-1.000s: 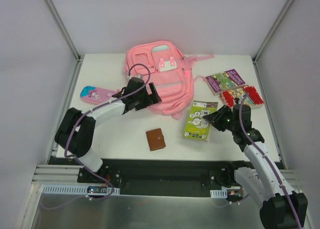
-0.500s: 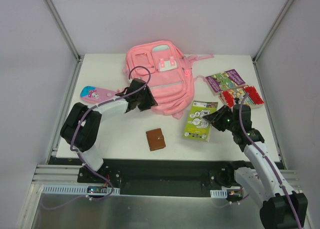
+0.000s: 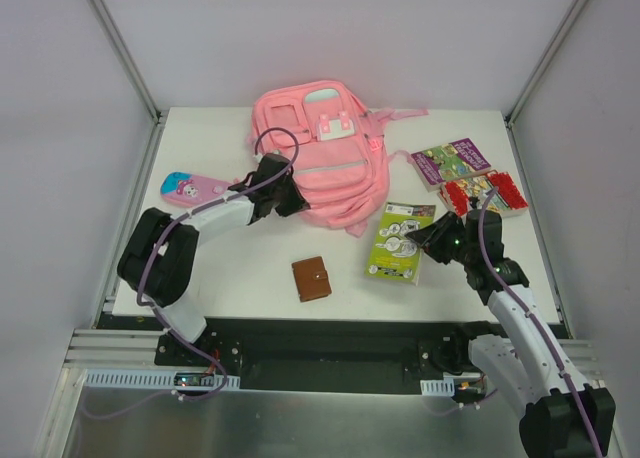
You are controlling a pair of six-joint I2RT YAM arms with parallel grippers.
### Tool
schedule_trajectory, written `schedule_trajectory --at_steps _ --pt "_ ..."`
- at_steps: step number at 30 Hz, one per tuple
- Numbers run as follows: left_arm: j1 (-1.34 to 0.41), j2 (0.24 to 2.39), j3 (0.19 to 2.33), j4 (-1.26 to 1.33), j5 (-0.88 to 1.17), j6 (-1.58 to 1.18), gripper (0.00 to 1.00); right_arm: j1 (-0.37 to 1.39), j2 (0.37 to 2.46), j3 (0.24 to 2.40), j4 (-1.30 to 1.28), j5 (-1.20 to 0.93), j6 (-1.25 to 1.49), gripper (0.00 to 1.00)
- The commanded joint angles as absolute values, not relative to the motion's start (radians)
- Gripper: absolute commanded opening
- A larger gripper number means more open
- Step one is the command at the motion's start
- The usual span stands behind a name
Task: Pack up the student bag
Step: Place the book in the student bag.
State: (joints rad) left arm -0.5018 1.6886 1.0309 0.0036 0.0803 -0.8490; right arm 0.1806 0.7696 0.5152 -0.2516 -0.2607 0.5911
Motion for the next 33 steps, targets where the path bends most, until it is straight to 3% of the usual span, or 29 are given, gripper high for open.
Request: schedule_trajectory --at_steps 1,13,19,29,33 --pt "-0.488 1.559 1.008 0.038 0.106 -0.813 0.00 0.175 0.741 0.535 -0.198 -0.304 0.617 0.01" --pt "-0.489 1.322 1.017 0.046 0.164 -0.804 0.00 0.176 0.767 0.555 -0.089 -0.506 0.661 0.01" --pt "-0.477 1.301 1.123 0.020 0.238 -0.798 0.00 0.186 0.770 0.534 -0.006 -0.564 0.732 0.01" --pt "-0.472 1.236 1.132 0.120 0.261 -0.827 0.00 0.322 0.968 0.535 0.199 -0.545 0.848 0.01" --pt "-0.472 1.223 1.114 0.124 0.287 -0.827 0.00 0.348 1.113 0.525 0.459 -0.528 0.932 0.01"
